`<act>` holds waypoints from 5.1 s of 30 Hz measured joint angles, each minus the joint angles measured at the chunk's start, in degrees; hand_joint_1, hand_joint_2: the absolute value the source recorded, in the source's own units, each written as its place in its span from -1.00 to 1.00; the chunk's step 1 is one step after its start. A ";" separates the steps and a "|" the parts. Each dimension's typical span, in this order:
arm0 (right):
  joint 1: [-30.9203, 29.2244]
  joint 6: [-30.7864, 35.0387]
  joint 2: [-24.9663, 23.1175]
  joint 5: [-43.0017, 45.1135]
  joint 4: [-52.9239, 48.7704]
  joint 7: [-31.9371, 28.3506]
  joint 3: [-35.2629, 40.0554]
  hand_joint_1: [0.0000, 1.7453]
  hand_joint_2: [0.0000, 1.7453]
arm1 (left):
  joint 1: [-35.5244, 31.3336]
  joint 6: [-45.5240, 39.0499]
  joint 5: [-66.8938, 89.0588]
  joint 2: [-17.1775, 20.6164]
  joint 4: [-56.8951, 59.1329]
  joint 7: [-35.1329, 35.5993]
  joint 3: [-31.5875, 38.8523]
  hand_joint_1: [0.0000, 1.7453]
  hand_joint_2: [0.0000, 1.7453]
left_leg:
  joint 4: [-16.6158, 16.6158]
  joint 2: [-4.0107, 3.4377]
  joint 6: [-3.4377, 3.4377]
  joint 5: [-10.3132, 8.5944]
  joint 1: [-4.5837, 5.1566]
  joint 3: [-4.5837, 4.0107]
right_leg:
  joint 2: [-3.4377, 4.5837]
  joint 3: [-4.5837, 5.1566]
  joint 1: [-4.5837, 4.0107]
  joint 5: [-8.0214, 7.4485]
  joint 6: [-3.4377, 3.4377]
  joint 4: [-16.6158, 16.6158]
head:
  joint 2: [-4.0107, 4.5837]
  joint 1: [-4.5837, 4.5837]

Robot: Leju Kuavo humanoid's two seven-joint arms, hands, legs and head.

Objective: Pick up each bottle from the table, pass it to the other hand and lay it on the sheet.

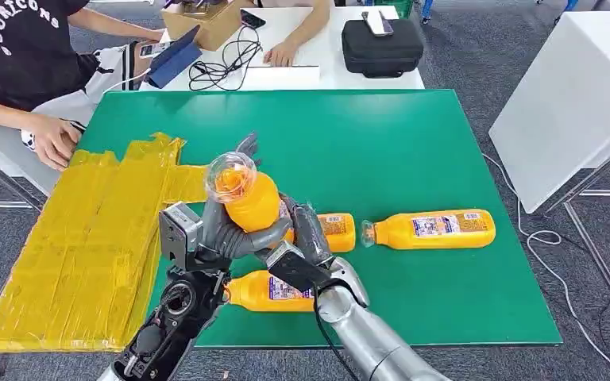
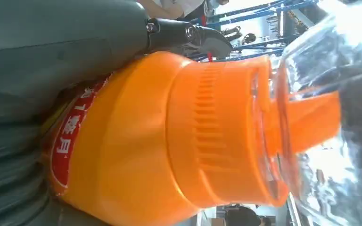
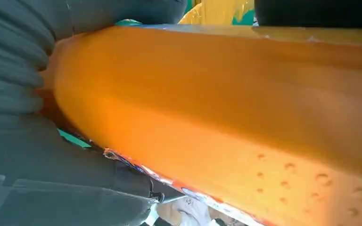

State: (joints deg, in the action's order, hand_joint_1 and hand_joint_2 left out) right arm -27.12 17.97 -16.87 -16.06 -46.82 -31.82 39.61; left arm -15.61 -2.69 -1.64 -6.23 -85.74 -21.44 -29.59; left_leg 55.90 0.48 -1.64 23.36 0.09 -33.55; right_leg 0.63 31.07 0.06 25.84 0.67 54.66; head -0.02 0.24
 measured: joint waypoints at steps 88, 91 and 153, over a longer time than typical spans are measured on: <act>39.67 21.66 20.39 -22.43 -66.21 5.70 -29.56 -1.00 1.00 | -2.10 -21.17 88.18 7.54 2.13 15.11 10.34 1.00 1.00 | 0.00 0.03 -0.02 0.01 0.01 0.05 | -0.01 -0.03 0.01 -0.01 0.00 -0.05 | 0.00 0.00; 41.23 21.24 20.48 -22.69 -67.75 5.18 -30.88 -1.00 1.00 | -5.58 -16.70 90.51 8.77 7.48 15.56 9.55 1.00 1.00 | 0.00 0.00 -0.02 0.01 0.02 0.05 | 0.03 -0.04 0.01 -0.02 0.01 -0.03 | 0.00 0.00; 44.51 12.11 15.43 -23.56 -70.62 7.63 -39.61 -1.00 1.00 | -31.87 1.64 91.62 6.40 56.13 28.06 10.56 1.00 1.00 | 0.01 0.02 -0.02 0.00 0.01 -0.03 | 0.00 0.02 0.01 -0.02 0.02 -0.01 | 0.00 -0.02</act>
State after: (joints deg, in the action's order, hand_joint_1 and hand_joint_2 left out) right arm 17.39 30.08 -1.44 -39.63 -117.44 -24.20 0.00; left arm -47.48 -1.05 89.99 0.17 -29.62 6.62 -19.04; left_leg 55.91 0.50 -1.65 23.37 0.10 -33.58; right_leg 0.62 31.09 0.06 25.83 0.69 54.64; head -0.02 0.22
